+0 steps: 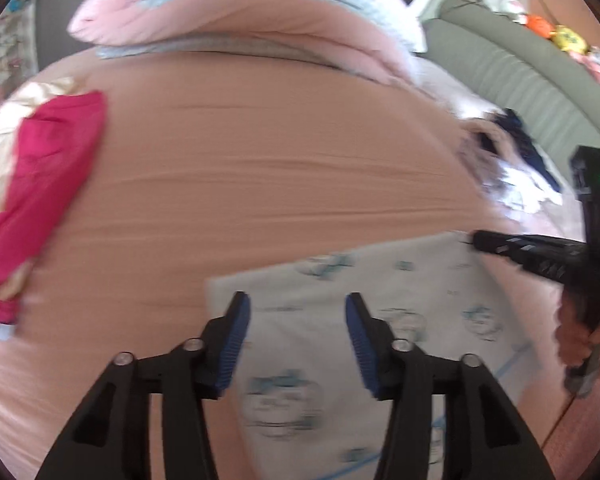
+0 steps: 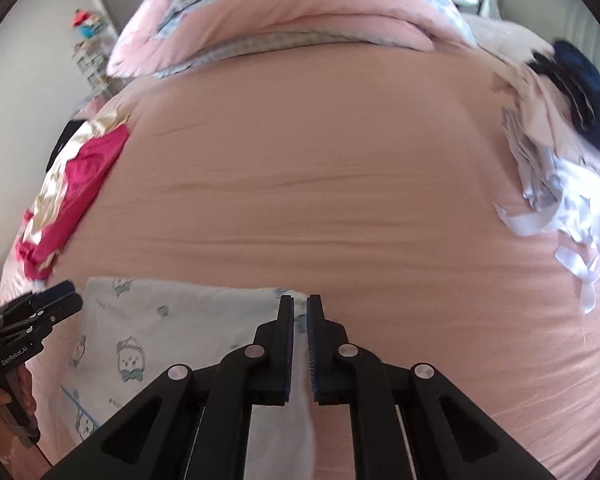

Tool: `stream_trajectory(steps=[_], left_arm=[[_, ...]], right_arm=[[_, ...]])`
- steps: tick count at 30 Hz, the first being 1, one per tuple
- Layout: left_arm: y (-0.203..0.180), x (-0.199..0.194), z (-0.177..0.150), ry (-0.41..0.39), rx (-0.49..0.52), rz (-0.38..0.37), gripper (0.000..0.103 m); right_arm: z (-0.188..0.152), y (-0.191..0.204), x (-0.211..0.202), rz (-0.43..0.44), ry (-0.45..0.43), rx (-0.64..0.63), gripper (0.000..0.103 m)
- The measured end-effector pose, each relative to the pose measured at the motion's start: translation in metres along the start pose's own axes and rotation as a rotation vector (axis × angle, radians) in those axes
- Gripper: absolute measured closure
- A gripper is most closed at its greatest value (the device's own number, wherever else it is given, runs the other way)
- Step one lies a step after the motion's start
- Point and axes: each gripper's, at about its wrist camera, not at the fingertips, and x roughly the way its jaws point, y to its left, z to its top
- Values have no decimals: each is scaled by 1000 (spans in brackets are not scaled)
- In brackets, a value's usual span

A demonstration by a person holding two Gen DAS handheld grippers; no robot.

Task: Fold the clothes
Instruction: 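Open both tools and press the folded pants flat, then grasp the folded pants bundle edge with both tools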

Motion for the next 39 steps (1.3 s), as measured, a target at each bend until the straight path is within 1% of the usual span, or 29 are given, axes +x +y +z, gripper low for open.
stream_trajectory(steps=[2, 3, 4, 5, 7, 8, 9, 10, 12, 14, 16, 17, 19, 20, 22, 24, 28, 29, 31, 34, 35, 36, 39], left_arm=[[-17, 18, -4, 43, 37, 59, 48], [-24, 27, -7, 64, 54, 87, 49], [-22, 31, -12, 78, 64, 104, 49], [-23, 29, -16, 67, 81, 108, 49], [-21, 21, -24, 84, 114, 114, 49], [-18, 14, -30, 95, 139, 132, 48], [-13, 10, -36, 110, 159, 157, 43], [-11, 8, -39, 122, 167, 167, 35], [4, -5, -51, 136, 129, 157, 31], [13, -16, -59, 149, 86, 155, 31], [20, -25, -62, 133, -3, 126, 32], [22, -29, -63, 125, -54, 102, 32], [24, -35, -68, 107, -172, 8, 32], [23, -30, -66, 105, -227, -33, 32], [21, -24, -63, 94, -283, -62, 32], [14, -18, -60, 80, -289, -67, 32], [4, 0, -47, 71, -284, -70, 32], [5, 4, -42, 71, -285, -69, 32], [25, 17, -24, 63, -292, -72, 32], [52, 7, -22, 34, -333, -142, 32], [54, 9, -21, 25, -353, -193, 32], [57, 9, -21, 23, -358, -216, 32], [57, 12, -22, 21, -327, -200, 32]], right_arm=[[-8, 26, 1, 10, 14, -58, 96], [-14, 36, 3, -2, 34, -76, 96], [-21, 45, 5, -15, 55, -94, 96], [-29, 53, 7, -36, 75, -113, 96], [-48, 58, 9, -83, 99, -145, 96], [-55, 55, 4, -82, 85, -146, 96], [-61, 49, -1, -77, 79, -138, 96], [-65, 41, -7, -67, 82, -121, 96], [-74, 24, -23, -62, 77, -94, 97], [-84, 7, -41, -61, 68, -70, 97], [-92, -11, -58, -57, 51, -25, 97], [-94, -21, -66, -47, 29, 31, 95], [-96, -40, -75, -22, -2, 147, 83], [-96, -47, -74, -2, -4, 199, 72], [-86, -53, -54, 58, 43, 273, 70], [-80, -53, -38, 100, 79, 293, 70], [-72, -48, -21, 130, 85, 286, 70], [-70, -45, -18, 139, 90, 276, 70], [-67, -35, -13, 146, 102, 242, 68], [-64, -26, -5, 143, 100, 203, 67], [-62, -24, -2, 140, 98, 197, 67], [-61, -23, 0, 142, 96, 194, 66], [-56, -24, 4, 160, 104, 190, 66]])
